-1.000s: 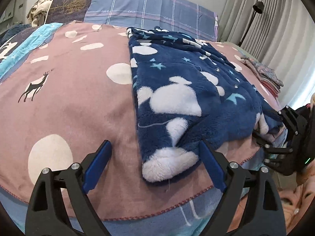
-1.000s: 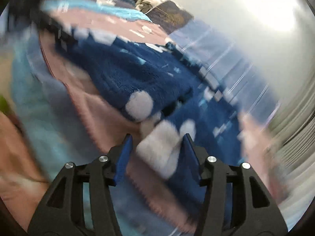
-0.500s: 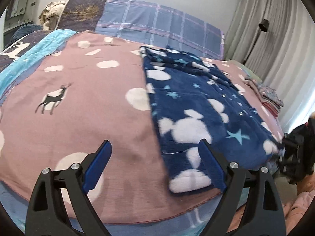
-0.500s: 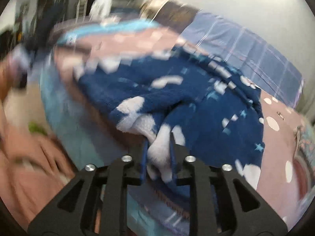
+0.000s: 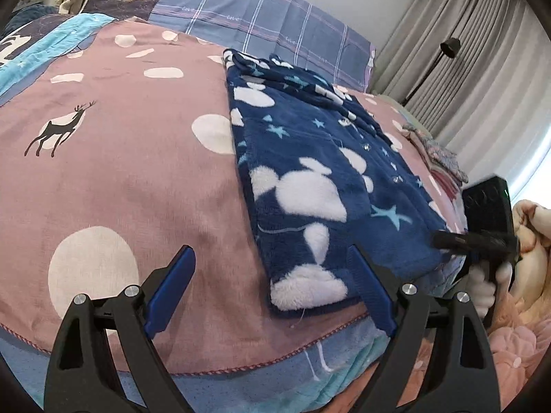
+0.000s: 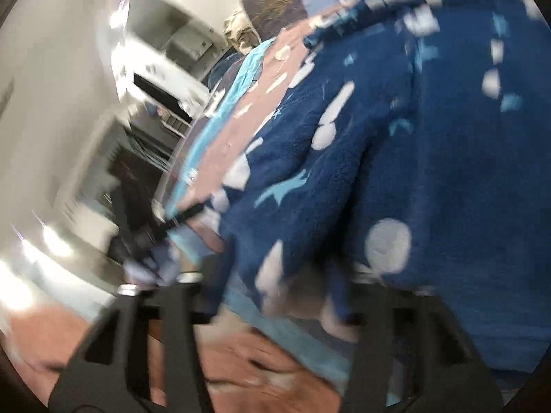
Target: Fold small clothes
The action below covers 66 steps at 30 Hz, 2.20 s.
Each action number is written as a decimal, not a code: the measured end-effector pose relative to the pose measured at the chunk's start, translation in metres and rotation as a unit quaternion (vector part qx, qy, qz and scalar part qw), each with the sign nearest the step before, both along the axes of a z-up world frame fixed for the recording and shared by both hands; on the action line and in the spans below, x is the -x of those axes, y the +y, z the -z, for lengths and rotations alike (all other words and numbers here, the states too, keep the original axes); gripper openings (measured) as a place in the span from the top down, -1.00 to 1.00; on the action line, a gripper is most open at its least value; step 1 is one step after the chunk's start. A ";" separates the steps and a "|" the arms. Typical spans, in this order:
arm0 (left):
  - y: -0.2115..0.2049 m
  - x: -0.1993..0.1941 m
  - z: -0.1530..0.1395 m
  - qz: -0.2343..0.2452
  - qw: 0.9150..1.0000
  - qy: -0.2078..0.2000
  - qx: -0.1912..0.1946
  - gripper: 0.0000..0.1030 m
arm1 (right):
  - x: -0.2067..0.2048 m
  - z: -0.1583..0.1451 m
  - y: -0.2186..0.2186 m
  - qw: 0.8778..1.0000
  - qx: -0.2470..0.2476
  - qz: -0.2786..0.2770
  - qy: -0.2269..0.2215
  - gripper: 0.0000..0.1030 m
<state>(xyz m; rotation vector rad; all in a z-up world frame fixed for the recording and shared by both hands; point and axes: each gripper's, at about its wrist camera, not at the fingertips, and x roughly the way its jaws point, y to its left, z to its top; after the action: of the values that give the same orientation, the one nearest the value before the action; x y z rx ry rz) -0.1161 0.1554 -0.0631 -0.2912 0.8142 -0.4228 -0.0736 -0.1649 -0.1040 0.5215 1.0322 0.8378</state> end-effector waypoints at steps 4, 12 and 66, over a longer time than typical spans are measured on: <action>-0.004 0.010 -0.001 0.020 1.000 -0.007 -0.001 -0.73 | 0.002 -0.021 -0.012 0.998 -0.060 0.015 0.000 0.86; -0.031 0.011 0.011 0.047 0.998 -0.014 -0.049 -0.73 | 0.013 -0.014 -0.021 0.994 0.089 0.052 -0.028 0.72; -0.047 -0.028 -0.026 0.018 0.996 -0.023 0.082 0.80 | 0.022 -0.014 -0.160 0.967 -0.041 0.252 -0.007 0.77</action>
<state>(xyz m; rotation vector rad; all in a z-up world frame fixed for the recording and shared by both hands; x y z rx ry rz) -0.0879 0.1079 -0.0374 -0.4184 0.7424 -0.5293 -0.0959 -0.3252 -0.0903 0.8070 0.8010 0.4297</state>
